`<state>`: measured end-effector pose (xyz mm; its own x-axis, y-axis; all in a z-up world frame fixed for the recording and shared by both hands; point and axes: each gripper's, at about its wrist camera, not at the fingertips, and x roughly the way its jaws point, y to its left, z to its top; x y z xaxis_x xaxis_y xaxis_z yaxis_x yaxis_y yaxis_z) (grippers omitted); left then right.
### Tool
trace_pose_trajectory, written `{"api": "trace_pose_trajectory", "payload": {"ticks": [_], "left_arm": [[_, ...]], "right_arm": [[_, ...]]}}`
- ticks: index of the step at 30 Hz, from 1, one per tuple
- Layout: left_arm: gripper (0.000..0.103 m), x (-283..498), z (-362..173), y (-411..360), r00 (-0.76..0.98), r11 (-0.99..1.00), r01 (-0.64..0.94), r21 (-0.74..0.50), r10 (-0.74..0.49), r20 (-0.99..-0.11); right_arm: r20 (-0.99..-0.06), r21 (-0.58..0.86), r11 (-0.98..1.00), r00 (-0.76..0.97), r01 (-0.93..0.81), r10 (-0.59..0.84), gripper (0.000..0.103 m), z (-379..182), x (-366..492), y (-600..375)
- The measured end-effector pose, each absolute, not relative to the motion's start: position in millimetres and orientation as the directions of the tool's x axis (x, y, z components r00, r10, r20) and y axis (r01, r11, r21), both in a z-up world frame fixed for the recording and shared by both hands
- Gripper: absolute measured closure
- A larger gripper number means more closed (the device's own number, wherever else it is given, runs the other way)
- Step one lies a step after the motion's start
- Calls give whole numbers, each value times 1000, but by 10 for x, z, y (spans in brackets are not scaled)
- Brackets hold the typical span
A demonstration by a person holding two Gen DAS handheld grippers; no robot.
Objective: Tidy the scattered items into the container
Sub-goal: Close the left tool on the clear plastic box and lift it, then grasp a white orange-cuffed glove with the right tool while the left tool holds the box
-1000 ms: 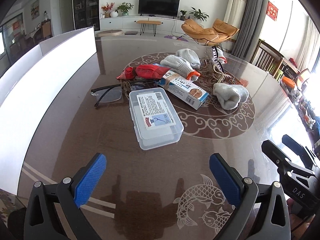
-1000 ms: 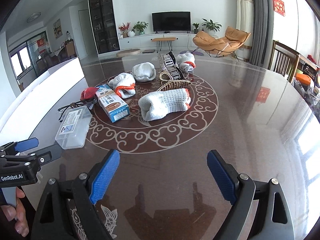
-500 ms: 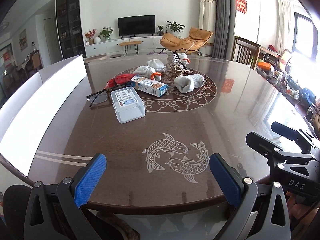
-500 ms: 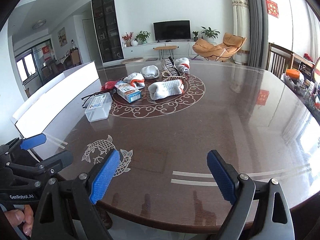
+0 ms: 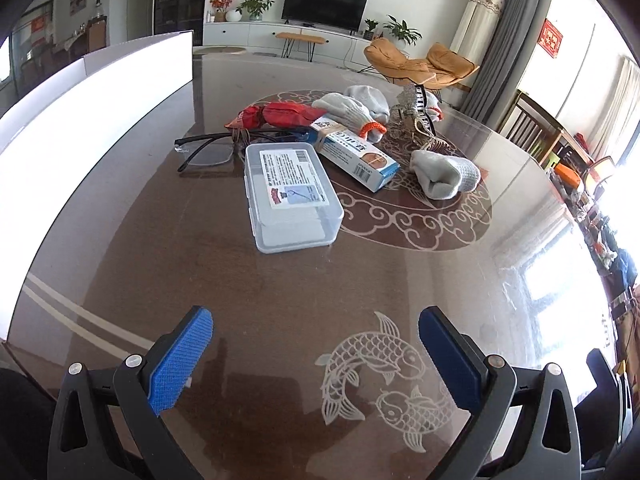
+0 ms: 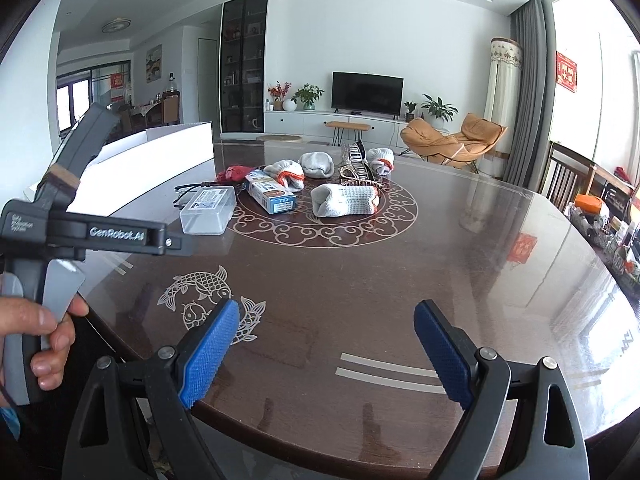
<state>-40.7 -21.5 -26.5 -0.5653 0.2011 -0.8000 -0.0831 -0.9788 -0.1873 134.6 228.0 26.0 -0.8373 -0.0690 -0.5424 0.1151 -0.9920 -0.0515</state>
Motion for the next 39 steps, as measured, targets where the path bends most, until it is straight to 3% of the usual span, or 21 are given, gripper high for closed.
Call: {"api": "trace_pose_trajectory", "payload": {"ticks": [6, 13, 16, 17, 19, 24, 29, 33, 39], "left_arm": [[0, -1146, -470, -230, -497, -975, -17, -221, 200, -844], [0, -1474, -559, -51, -489, -999, -39, -2, 21, -872], [1, -1421, -551, -66, -502, -998, -56, -6, 34, -864], [20, -1384, -525, -83, -514, -999, -52, -6, 32, -857], [41, -1294, -441, -145, -529, -999, -48, -20, 43, -848], [41, -1003, -350, -380, -495, -975, -26, -220, 204, -845], [41, -524, -347, -444, -469, -973, -63, -224, 227, -853], [41, -501, -389, -394, -458, -964, -84, -254, 264, -849], [41, -544, -399, -305, -468, -967, -104, -231, 253, -847]], "right_arm": [[-566, -12, -987, -815, 160, -125, 13, 181, 1279, 2236], [-595, 75, -987, -788, 142, -159, 13, 122, 1174, 2354], [-614, 95, -988, -774, 125, -157, 13, 73, 1124, 2386], [-619, 98, -988, -770, 122, -156, 13, 55, 1110, 2392], [-623, 93, -989, -768, 116, -149, 13, 39, 1104, 2392], [-634, 68, -992, -763, 106, -125, 13, -9, 1096, 2400], [-652, 161, -983, -739, 84, -170, 13, 74, 899, 2528], [-642, 216, -973, -738, 86, -207, 13, 345, 96, 2588], [-790, 227, -973, -594, -50, -154, 13, 240, -1359, 2507]]}}
